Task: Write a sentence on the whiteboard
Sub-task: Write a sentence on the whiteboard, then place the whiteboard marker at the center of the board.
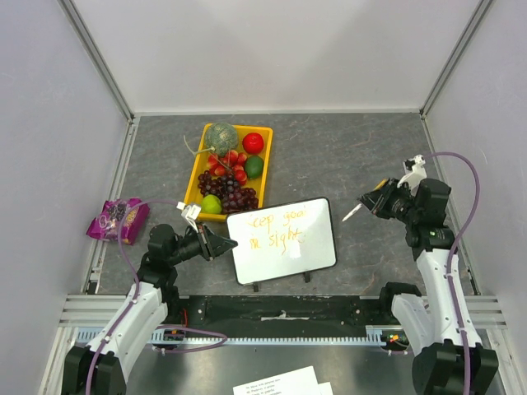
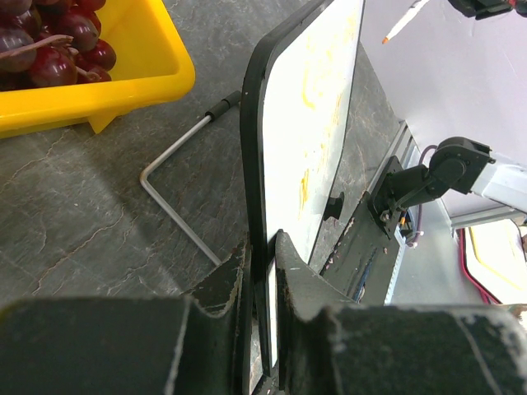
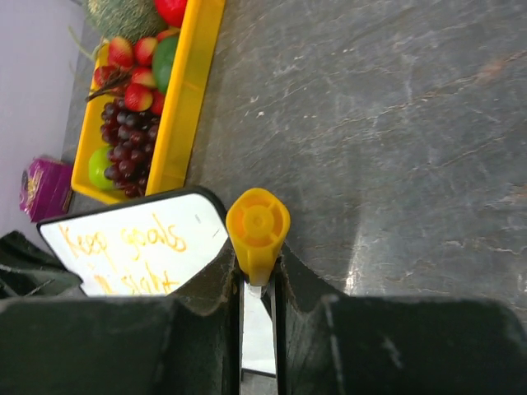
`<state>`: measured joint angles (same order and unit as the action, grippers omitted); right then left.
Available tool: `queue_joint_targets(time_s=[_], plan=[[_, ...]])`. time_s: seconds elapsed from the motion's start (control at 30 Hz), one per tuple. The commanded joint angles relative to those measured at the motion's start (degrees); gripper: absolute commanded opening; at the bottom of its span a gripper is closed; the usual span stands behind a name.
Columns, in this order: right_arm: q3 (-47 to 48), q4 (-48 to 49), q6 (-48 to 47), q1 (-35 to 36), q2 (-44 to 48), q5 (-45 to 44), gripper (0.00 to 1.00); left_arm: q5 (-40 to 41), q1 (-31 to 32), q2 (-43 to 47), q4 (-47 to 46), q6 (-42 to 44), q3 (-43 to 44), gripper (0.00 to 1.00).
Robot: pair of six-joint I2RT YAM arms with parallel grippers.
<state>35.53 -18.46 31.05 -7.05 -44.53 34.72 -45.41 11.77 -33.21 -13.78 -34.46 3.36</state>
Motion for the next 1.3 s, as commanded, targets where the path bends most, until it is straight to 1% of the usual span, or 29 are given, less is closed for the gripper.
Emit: queue_joint_targets(time_s=[0.0,0.07,0.27,0.67,0.9,0.93,1.07,1.1,1.13,1.17,1.23,1.27], plan=[[3.5,1.5,1.0,-0.6,-1.9,-6.4,0.00,2.5,0.0,0.0,-0.9,1.7,0.2,0.02],[3.6,1.8,0.3,-0.6,-3.6,-8.1,0.00,2.5,0.0,0.1,-1.0,1.6,0.2,0.02],[0.7,2.5,0.0,-0.6,-10.5,-8.6,0.00,2.3,0.0,0.3,-1.0,1.6,0.1,0.02],[-4.9,8.0,0.1,-0.6,-18.7,-11.3,0.00,2.6,-0.1,0.3,-0.9,1.6,0.1,0.02],[-6.3,10.9,0.9,-0.6,-23.4,-10.6,0.00,2.6,-0.1,0.2,-0.9,1.4,0.1,0.02],[-6.3,11.2,1.0,-0.6,-23.8,-10.7,0.02,2.6,-0.1,0.3,-0.9,1.5,0.1,0.02],[-6.3,11.4,1.1,-0.6,-23.8,-11.9,0.16,2.7,-0.1,0.3,-0.9,1.5,0.1,0.02],[-6.3,11.5,1.1,-0.6,-23.8,-12.2,0.21,2.7,-0.1,0.2,-0.9,1.4,0.1,0.02],[-6.3,11.4,1.2,-0.6,-23.7,-12.5,0.32,2.7,0.0,0.1,-0.9,1.5,0.1,0.02],[-6.3,11.4,1.2,-0.6,-23.7,-12.5,0.39,2.7,-0.1,0.2,-0.9,1.4,0.1,0.02],[-6.4,11.6,1.3,-0.6,-23.6,-12.7,0.52,2.8,-0.1,0.2,-0.9,1.5,0.1,0.02],[-6.5,11.5,1.3,-0.6,-23.5,-12.7,0.57,2.7,-0.1,0.2,-0.9,1.4,0.1,0.02]])
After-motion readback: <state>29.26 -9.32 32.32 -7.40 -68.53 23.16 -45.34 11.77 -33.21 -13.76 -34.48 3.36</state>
